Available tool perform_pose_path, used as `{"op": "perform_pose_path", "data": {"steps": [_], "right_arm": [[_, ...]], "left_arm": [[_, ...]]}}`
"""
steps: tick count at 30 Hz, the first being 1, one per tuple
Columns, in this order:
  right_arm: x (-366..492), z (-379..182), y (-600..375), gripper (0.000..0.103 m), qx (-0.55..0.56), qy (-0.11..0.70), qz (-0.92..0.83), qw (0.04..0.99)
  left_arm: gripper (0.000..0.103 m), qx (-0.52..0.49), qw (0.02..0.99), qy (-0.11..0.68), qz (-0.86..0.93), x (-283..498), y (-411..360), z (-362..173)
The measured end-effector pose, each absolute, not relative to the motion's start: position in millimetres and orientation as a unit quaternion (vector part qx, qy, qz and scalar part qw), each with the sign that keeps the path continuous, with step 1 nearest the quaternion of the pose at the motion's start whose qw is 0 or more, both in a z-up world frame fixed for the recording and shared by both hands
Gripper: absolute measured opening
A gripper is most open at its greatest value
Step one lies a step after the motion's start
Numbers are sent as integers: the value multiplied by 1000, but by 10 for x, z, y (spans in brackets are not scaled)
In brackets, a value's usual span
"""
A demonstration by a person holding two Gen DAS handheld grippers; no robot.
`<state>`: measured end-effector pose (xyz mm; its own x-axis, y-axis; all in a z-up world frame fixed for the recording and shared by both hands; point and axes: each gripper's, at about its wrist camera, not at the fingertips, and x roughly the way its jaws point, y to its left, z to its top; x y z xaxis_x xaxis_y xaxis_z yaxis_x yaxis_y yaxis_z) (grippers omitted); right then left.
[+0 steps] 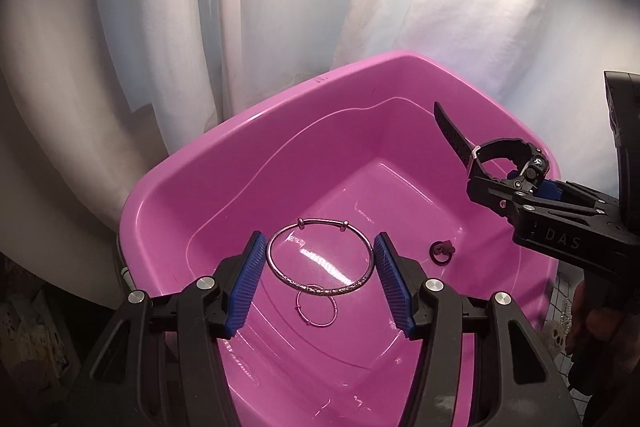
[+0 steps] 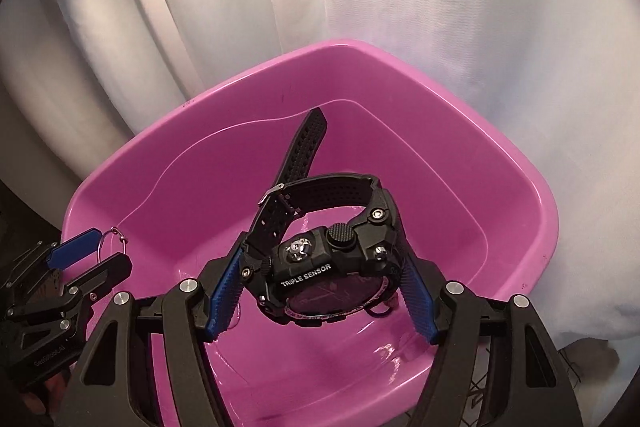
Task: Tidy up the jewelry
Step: 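Open left tool to drop the bangle into the bin while right tool lowers the watch, then lower the black watch into the bin and open the right tool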
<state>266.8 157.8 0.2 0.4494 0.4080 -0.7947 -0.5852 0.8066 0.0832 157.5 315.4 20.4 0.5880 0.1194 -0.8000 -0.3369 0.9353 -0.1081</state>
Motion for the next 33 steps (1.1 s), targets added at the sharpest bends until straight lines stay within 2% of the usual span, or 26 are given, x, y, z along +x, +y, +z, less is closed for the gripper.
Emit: {"op": "perform_pose_path", "data": {"steps": [9, 13, 24, 33], "right_arm": [[2723, -58, 1792, 68, -160, 450, 272, 835], [2753, -171, 1911, 68, -189, 471, 265, 820], [2675, -208, 2039, 68, -231, 469, 251, 815], [2746, -282, 2326, 69, -264, 499, 253, 786]], "left_arm": [[56, -125, 867, 464, 134, 1658, 3191, 70], [81, -109, 869, 460, 150, 1656, 3202, 73], [84, -115, 869, 455, 159, 1586, 3256, 118], [84, -114, 870, 453, 160, 1531, 3223, 155]]}}
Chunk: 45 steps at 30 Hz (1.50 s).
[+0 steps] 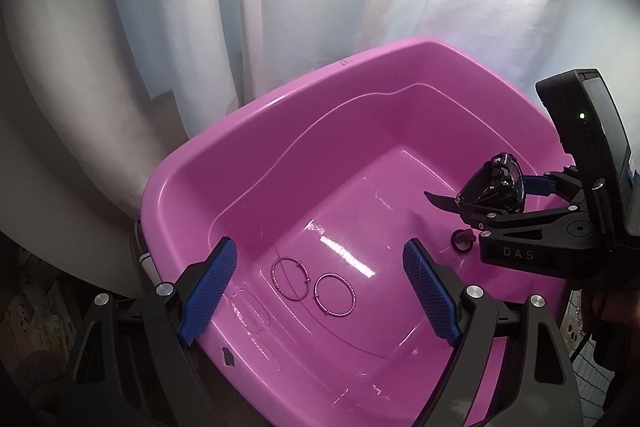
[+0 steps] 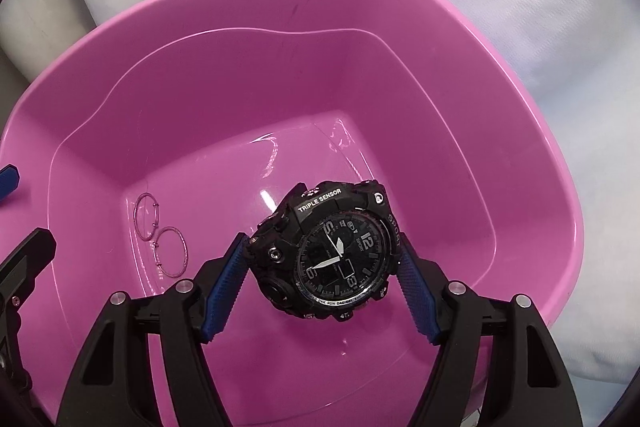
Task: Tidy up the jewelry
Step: 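Lower the black watch into the bin and open the right tool, then move both open tools back from the bin to the table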
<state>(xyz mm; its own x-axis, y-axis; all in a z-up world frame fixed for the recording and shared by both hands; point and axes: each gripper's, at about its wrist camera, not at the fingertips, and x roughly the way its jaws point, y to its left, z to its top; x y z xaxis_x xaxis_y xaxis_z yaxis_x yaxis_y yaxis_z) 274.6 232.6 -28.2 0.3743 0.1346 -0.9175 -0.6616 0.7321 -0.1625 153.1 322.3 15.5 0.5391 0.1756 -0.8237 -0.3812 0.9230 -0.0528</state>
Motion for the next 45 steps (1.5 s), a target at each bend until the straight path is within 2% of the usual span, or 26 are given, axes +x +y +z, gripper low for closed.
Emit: {"op": "perform_pose_path", "data": {"steps": [6, 14, 31, 45], "right_arm": [[2897, -214, 2501, 80, -262, 507, 257, 780], [2820, -138, 2361, 80, -220, 493, 268, 798], [2094, 153, 1771, 80, -164, 423, 302, 839], [1409, 198, 1086, 80, -127, 398, 304, 856]], "left_arm": [[84, -117, 871, 449, 163, 1499, 3227, 195], [84, -119, 874, 441, 166, 1429, 3196, 262], [84, -123, 881, 420, 182, 1010, 3023, 424], [84, -120, 891, 401, 177, 517, 2581, 570]]}}
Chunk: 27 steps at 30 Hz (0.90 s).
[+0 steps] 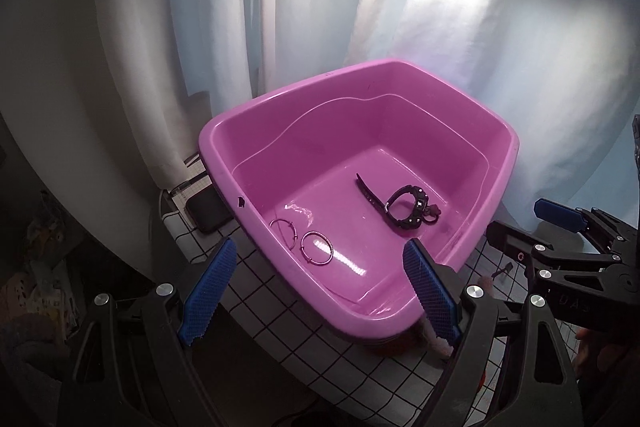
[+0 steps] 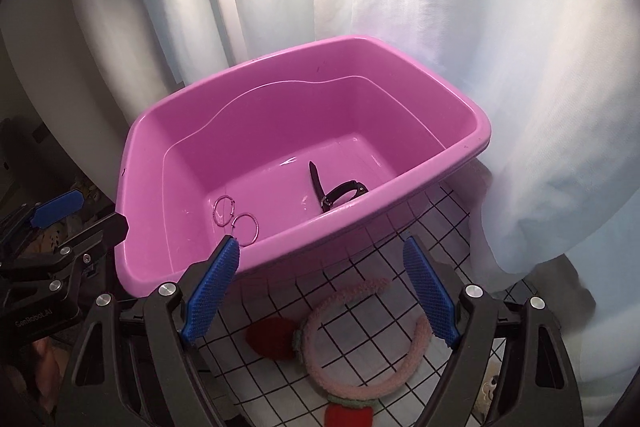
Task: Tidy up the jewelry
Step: 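Move both open tools back from the bin to the table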
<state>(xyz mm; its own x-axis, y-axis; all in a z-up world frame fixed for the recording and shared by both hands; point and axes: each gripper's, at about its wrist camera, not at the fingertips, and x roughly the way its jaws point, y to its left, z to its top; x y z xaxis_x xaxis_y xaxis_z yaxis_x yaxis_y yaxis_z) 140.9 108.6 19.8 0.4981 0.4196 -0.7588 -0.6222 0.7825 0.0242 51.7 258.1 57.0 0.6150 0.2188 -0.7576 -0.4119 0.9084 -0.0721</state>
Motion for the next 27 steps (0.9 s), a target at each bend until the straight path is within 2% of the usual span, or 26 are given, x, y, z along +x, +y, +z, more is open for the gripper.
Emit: {"op": "perform_pose_path", "data": {"steps": [17, 27], "right_arm": [[518, -133, -601, 80, -27, 394, 235, 888], [74, -515, -1802, 80, 32, 404, 142, 903]], "left_arm": [[86, -107, 902, 404, 114, 50, 1482, 398], [87, -96, 890, 438, 80, -122, 962, -25]]}}
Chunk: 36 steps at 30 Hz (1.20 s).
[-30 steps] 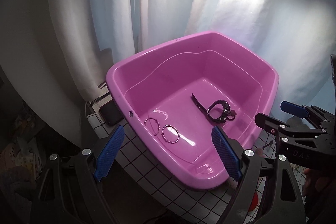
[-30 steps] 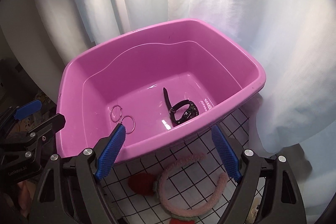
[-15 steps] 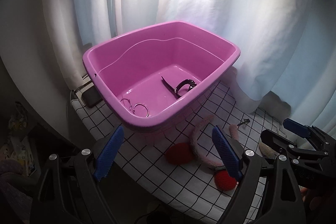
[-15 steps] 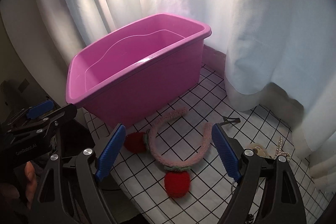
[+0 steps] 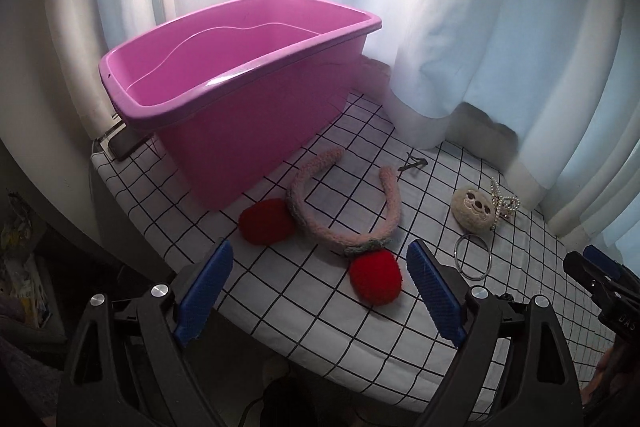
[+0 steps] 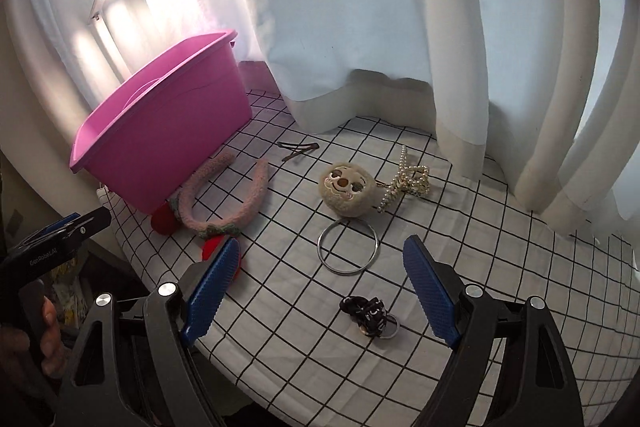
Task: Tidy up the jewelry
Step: 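Move both open tools back from the bin to the table, then move left tool to the pink fuzzy headband while right tool approaches the black hair tie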
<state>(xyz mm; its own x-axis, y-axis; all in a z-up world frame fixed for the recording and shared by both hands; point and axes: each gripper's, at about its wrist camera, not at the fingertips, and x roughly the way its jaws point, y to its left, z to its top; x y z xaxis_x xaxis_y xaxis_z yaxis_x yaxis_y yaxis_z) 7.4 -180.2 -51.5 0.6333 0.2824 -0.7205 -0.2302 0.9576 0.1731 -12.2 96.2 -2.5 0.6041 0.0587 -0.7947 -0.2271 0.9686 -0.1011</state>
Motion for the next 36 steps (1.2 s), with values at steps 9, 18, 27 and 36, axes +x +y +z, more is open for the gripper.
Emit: {"op": "perform_pose_path", "data": {"steps": [9, 18, 27, 36], "right_arm": [[-206, -1125, -2286, 80, 39, 441, 96, 892], [-208, -1468, -2107, 80, 12, 448, 104, 888], [-62, -1613, -1953, 80, 0, 443, 94, 892], [32, -1729, -1946, 80, -5, 432, 73, 899]], "left_arm": [[87, -102, 876, 465, 79, -212, 784, -459], [87, -116, 867, 476, 93, -106, 804, -756], [87, -128, 863, 473, 117, 222, 991, -904], [87, -172, 843, 490, 139, 513, 1131, -1134]]}}
